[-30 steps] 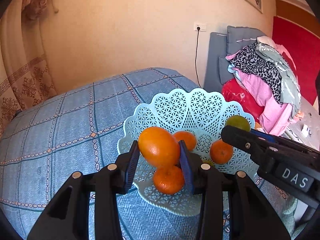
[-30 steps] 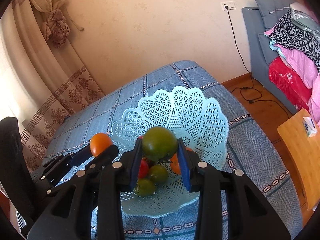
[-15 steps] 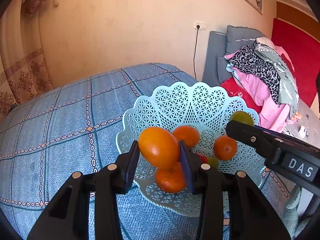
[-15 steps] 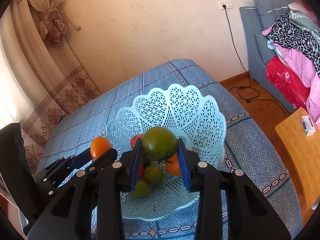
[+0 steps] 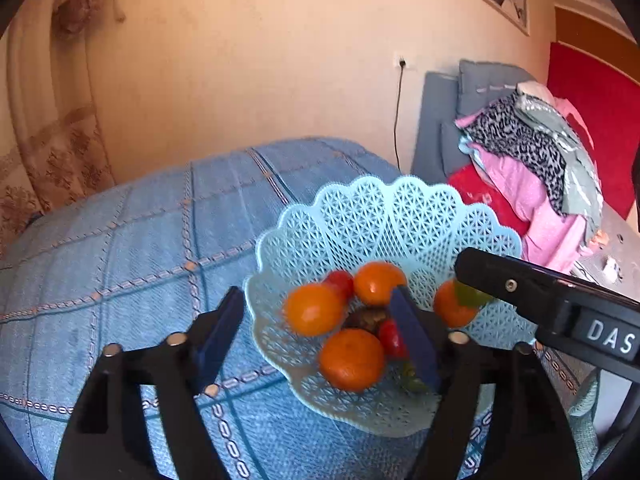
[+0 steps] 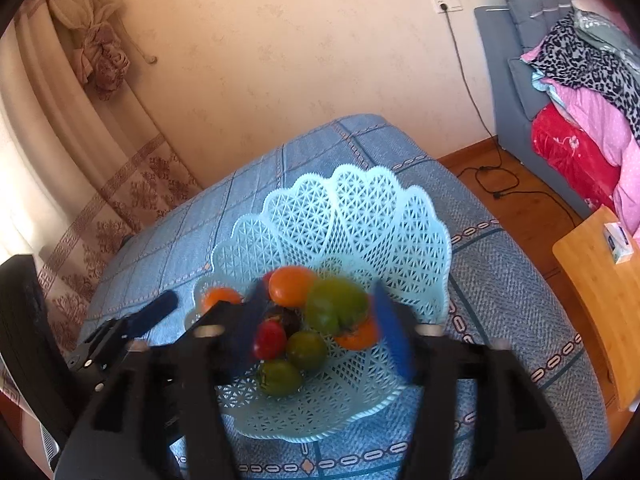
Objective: Organize fruits
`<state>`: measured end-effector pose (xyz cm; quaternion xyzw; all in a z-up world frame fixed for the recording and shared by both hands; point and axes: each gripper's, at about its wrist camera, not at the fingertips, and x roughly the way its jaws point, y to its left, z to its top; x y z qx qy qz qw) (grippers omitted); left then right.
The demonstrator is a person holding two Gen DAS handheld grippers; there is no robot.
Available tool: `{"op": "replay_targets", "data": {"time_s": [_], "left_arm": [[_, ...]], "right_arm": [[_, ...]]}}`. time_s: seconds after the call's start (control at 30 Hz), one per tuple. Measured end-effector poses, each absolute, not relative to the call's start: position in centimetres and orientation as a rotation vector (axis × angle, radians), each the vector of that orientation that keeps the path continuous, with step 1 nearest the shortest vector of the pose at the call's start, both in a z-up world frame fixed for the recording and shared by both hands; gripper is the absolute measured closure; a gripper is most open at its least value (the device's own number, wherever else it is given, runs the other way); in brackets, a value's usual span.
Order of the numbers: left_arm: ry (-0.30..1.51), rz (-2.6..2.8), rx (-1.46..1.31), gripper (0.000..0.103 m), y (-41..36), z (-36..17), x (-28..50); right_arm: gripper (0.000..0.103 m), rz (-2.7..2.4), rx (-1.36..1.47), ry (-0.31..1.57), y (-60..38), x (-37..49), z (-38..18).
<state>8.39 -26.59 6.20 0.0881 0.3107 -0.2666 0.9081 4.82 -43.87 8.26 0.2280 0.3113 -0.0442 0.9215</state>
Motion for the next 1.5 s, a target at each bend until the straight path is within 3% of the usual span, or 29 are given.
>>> {"op": "replay_targets", "data": {"time_s": [0.27, 0.37, 0.63, 0.83, 0.9, 1.07, 1.5], "left_arm": [[0.639, -0.516, 0.155, 0.020, -25.6, 6.4, 9.1], [0.626, -0.494, 0.160, 0.014, -25.2, 6.5, 9.1], [0.582, -0.436, 0.174, 0.011, -24.0, 7.4, 8.7], [0.538, -0.396, 0.195, 0.005, -23.6, 8.2, 8.2], [0.529, -0.397, 0.195, 0.005, -23.5, 8.5, 8.1], [0.497, -0.388, 0.216, 0.005, -23.3, 9.2, 7.3], [0.501, -0.355, 0.229, 0.005, -22.9, 9.5, 6.5]], "right_arm": [[0.039, -0.094, 0.471, 0.611, -44.1, 4.1, 9.0], [0.038, -0.095, 0.472, 0.600, -44.3, 3.9, 9.4], [0.029, -0.105, 0.464, 0.564, -44.6, 3.1, 10.5], [0.018, -0.115, 0.422, 0.521, -44.1, 2.3, 11.7], [0.009, -0.118, 0.400, 0.507, -43.8, 1.9, 12.0], [0.005, -0.131, 0.352, 0.508, -43.4, 1.4, 12.1], [0.005, -0.168, 0.289, 0.549, -43.4, 0.5, 9.8]]}}
